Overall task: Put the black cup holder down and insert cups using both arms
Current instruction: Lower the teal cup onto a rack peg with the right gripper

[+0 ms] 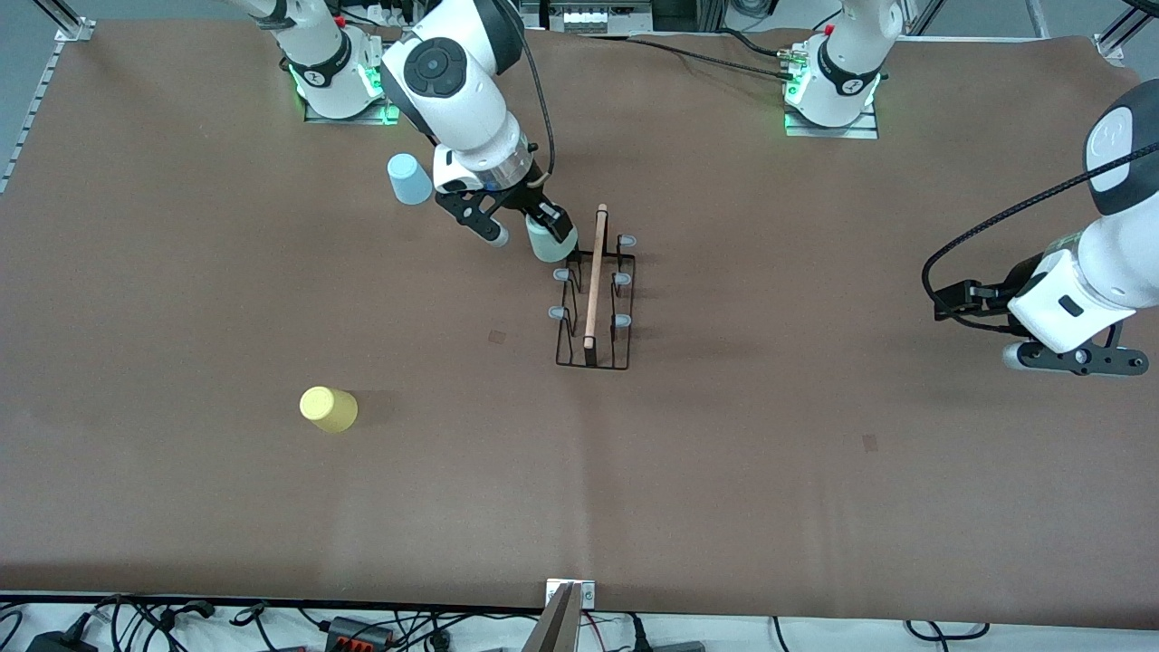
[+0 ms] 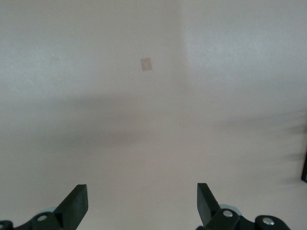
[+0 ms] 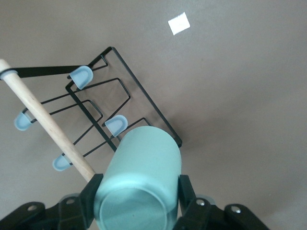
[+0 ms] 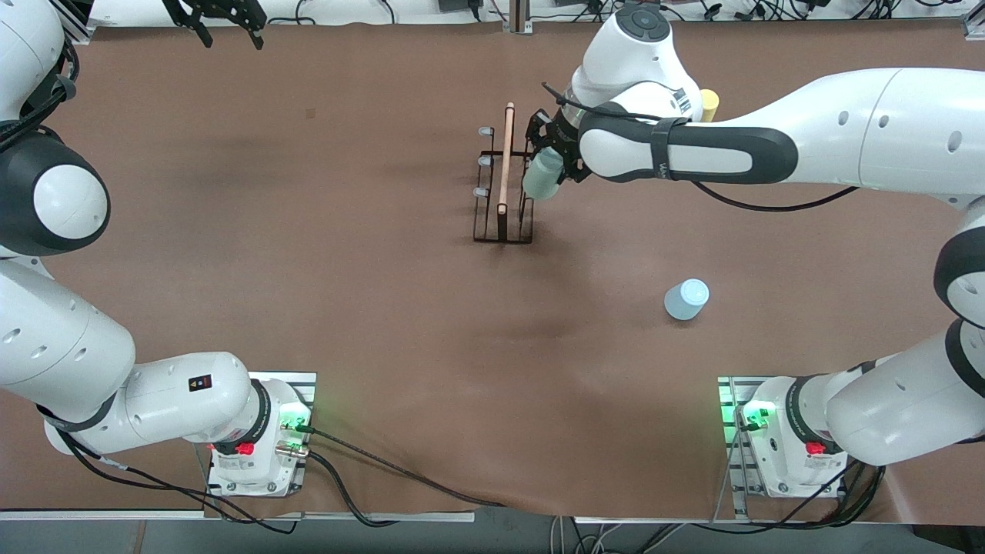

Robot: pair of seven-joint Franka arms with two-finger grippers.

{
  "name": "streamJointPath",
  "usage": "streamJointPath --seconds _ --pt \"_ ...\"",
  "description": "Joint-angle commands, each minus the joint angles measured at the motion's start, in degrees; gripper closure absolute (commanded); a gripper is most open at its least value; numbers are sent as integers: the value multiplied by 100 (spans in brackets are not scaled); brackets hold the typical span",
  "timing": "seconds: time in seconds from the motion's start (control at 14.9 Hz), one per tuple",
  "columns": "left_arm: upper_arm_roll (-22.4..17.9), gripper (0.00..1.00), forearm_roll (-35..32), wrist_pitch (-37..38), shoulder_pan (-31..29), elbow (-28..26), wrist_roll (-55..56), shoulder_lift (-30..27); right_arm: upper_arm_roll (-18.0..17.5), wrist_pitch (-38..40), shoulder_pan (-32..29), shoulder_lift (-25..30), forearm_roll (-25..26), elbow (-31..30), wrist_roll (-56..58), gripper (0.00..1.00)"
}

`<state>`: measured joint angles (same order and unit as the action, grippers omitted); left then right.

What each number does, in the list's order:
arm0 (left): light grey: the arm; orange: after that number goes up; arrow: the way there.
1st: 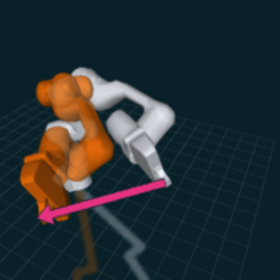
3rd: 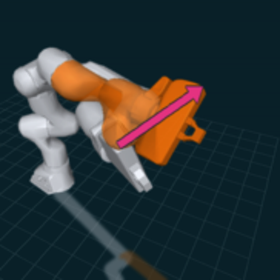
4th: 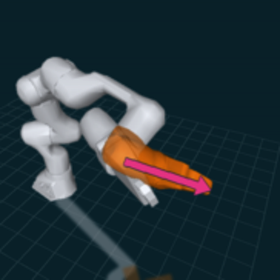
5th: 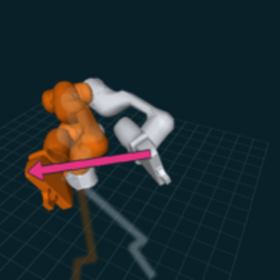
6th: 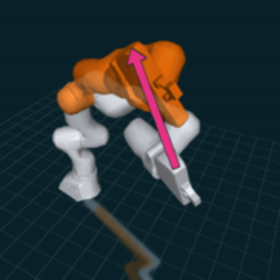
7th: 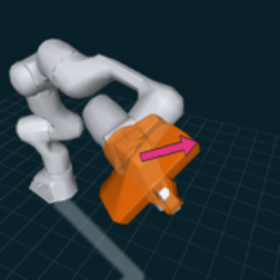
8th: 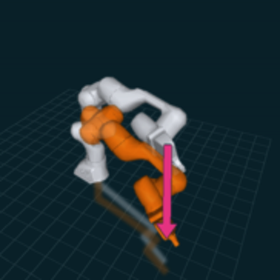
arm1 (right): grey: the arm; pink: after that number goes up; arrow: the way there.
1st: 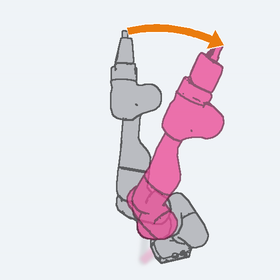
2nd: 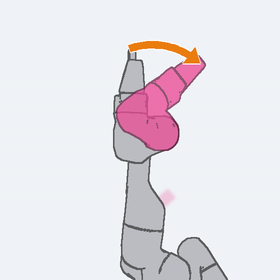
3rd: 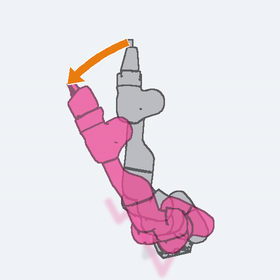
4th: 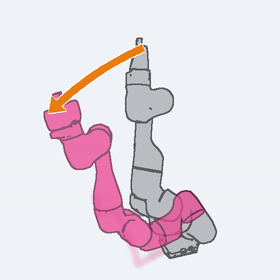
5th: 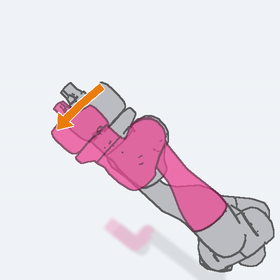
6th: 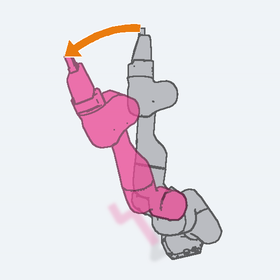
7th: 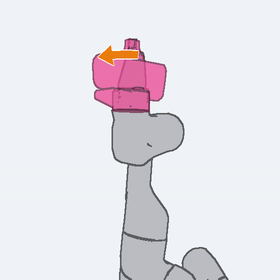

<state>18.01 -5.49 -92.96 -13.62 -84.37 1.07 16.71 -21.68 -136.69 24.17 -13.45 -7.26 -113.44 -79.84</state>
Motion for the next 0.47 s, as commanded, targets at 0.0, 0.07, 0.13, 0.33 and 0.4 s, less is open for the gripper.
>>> streamJointPath --seconds 0.0,0.07,0.13,0.33,0.4 --pt "106 0 -49 -3 -184 -517 -168 -492 59 11 219 -132 -4 86 -155 84" --pt "106 0 -49 -38 -193 -684 -203 -667 59 11 228 -149 -4 77 -155 83" --pt "115 0 -49 -56 -193 -981 -212 -938 59 19 237 -158 -4 68 -155 83" --pt "115 0 -40 -328 -202 -1757 -326 -1625 50 37 255 -202 -4 59 -155 66" --pt "115 0 -31 -276 -211 -1723 -344 -1661 50 37 281 -237 -4 59 -146 24"
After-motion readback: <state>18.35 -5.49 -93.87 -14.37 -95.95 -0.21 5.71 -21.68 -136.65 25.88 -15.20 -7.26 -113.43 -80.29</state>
